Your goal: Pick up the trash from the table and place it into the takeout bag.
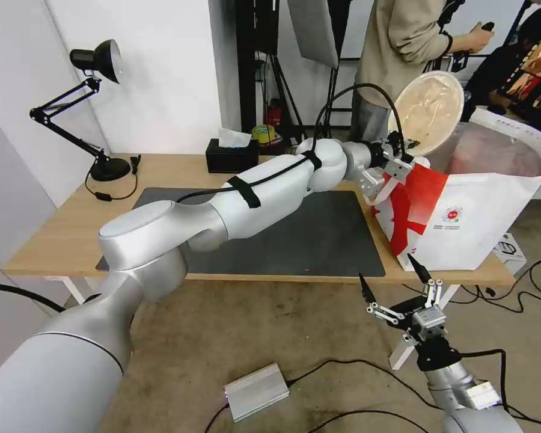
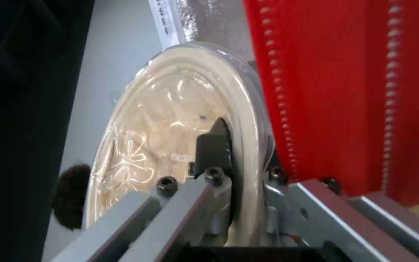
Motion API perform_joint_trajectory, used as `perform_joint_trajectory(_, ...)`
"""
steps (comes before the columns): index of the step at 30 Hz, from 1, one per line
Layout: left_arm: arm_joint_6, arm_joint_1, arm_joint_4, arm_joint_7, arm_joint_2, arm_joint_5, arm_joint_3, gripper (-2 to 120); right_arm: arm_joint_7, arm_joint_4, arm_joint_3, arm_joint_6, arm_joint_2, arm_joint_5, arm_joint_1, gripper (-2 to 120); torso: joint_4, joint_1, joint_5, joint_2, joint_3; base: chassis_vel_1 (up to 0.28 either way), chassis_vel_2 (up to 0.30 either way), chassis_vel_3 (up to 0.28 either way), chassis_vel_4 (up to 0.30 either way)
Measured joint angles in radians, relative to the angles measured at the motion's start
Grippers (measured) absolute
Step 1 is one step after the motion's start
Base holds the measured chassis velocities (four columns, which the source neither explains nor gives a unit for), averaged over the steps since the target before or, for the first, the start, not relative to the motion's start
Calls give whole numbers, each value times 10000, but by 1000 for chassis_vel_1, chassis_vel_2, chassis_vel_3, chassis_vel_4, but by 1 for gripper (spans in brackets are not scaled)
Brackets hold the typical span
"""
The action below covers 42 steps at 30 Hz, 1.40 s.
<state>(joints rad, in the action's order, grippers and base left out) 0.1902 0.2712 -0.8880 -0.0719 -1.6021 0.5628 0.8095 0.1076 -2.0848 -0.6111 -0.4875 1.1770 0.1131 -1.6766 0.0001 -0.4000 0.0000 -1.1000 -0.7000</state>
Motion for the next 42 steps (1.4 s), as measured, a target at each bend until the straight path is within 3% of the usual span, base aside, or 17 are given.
perform_joint_trajectory(16,5,-148,52,45,0,314,54,3,0,0,0,0,0,0,0,100,-1,-1,0,0,0,0,0,0,0)
perform_joint_trajectory(23,-116,-150,-12,78,-3,510,31,29,0,0,0,0,0,0,0,100,-1,-1,0,0,0,0,0,0,0)
perform_joint_trajectory(25,-127,-151,-15,83,-2,518,31,30,0,0,0,0,0,0,0,100,-1,-1,0,0,0,0,0,0,0)
perform_joint_trajectory(26,-153,-152,-23,119,-2,553,32,38,0,0,0,0,0,0,0,100,-1,0,0,0,0,0,0,0,0)
perform_joint_trajectory(29,-197,-153,-39,203,-2,629,31,46,0,0,0,0,0,0,0,100,0,-1,0,0,0,0,0,0,0)
perform_joint_trajectory(38,-306,-181,-121,322,-2,765,47,83,0,0,0,0,0,0,0,100,0,0,0,0,0,0,0,0,0)
perform_joint_trajectory(42,-305,-220,-147,323,-1,780,47,91,0,0,0,0,0,0,0,100,-1,-1,0,0,0,0,0,0,0)
